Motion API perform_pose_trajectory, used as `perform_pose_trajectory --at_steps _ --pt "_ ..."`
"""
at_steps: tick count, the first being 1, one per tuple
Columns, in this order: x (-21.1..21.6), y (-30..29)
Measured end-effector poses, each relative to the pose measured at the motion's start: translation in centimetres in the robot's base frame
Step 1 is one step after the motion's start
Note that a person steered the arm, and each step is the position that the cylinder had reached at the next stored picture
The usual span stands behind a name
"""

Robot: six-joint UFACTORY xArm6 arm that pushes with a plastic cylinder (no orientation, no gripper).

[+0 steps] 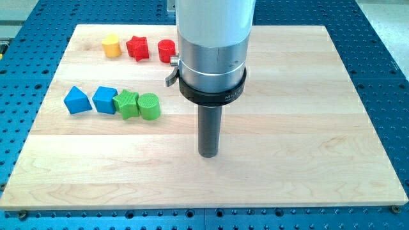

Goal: Move the green blocks to the center right side of the board

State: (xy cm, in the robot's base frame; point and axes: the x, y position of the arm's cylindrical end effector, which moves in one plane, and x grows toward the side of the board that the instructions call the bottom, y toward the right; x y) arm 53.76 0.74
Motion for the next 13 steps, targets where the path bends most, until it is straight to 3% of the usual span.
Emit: perform_pose_trajectory --at_steps 8,9,10,11,13 --pt "4.5 -3.4" --pt "0.9 -8.6" --pt "1.7 -16.6" --pt "-3.9 -25.6" --pt "-9.3 -25.7"
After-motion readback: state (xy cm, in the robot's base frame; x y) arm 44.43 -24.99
